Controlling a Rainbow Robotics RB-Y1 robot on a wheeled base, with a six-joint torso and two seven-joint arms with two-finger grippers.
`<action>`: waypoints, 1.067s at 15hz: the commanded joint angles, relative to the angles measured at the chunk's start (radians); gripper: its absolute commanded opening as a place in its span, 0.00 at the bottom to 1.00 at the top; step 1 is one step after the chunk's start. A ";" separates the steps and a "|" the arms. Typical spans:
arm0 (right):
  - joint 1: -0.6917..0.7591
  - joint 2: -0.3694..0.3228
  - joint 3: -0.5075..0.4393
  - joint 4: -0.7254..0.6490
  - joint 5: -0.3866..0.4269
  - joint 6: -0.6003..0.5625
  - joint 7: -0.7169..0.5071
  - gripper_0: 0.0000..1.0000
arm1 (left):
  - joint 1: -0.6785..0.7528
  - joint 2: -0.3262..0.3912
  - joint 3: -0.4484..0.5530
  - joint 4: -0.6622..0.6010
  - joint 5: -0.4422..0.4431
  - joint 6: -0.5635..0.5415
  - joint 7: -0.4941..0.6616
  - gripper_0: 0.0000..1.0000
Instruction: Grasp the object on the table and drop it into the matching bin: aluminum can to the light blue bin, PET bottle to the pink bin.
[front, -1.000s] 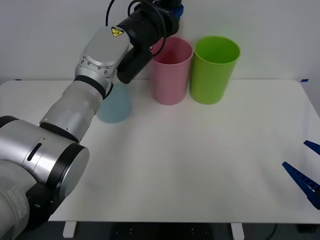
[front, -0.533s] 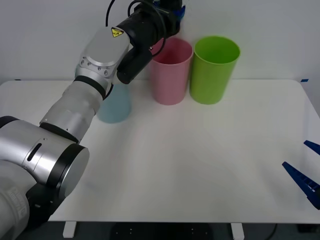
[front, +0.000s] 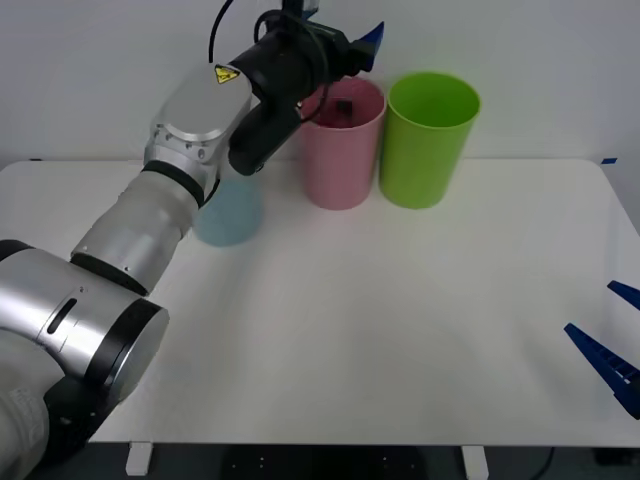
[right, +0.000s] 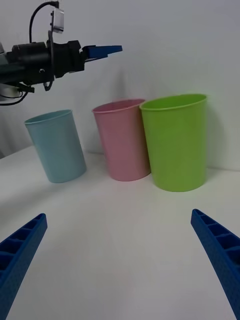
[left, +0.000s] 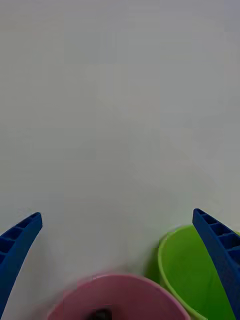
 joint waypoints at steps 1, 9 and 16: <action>0.000 0.000 0.000 0.000 0.000 0.000 0.000 1.00 | 0.068 0.023 -0.008 -0.100 0.036 -0.015 0.000 1.00; 0.000 0.000 0.000 0.000 0.000 0.000 0.000 1.00 | 0.311 0.152 -0.008 -0.402 0.159 -0.119 0.000 1.00; 0.000 0.000 0.000 0.000 0.000 0.000 0.000 1.00 | 0.547 0.236 0.101 -0.623 0.208 -0.277 -0.019 1.00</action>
